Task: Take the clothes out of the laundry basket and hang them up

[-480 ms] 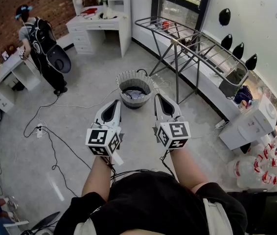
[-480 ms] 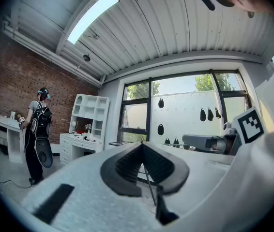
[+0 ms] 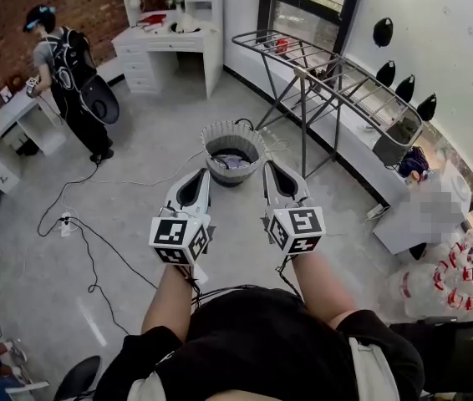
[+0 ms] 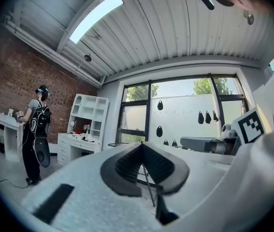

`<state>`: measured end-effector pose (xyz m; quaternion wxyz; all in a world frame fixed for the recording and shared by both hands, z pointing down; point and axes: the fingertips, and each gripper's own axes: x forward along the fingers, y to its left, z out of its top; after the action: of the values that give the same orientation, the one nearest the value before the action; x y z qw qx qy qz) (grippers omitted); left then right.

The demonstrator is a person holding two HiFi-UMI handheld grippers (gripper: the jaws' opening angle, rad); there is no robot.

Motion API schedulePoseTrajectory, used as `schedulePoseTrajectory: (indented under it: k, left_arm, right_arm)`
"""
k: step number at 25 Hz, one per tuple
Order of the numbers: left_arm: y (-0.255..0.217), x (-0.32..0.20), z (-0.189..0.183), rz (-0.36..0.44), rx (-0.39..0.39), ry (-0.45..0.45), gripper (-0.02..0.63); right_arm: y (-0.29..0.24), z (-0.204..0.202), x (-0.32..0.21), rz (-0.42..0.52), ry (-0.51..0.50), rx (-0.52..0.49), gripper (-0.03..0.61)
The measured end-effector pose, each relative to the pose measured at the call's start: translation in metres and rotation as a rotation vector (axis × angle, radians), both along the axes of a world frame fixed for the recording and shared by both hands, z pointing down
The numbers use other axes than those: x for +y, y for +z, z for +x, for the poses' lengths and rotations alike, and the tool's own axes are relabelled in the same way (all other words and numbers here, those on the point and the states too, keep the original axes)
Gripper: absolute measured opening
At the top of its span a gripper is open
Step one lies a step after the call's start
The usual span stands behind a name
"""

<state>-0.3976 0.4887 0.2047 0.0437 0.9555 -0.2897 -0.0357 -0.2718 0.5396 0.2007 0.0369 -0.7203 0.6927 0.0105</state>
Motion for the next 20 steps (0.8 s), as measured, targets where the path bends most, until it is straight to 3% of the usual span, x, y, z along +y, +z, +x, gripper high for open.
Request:
schedulePoseTrajectory:
  k: [9,14,20]
  left_arm:
    - [0.010,-0.025,-0.042,-0.023,0.010,0.028,0.006]
    - [0.015,-0.043,-0.033,-0.030,0.009,0.040,0.006]
    - [0.028,-0.080,0.009,-0.018,-0.023,0.047,0.006]
  right_arm:
    - [0.006,-0.041,-0.017,-0.010,0.032,0.013,0.013]
    - [0.011,-0.027,-0.030,-0.010,0.057,0.006,0.013]
    - [0.022,0.022,-0.071,0.009,0.073,-0.014,0.014]
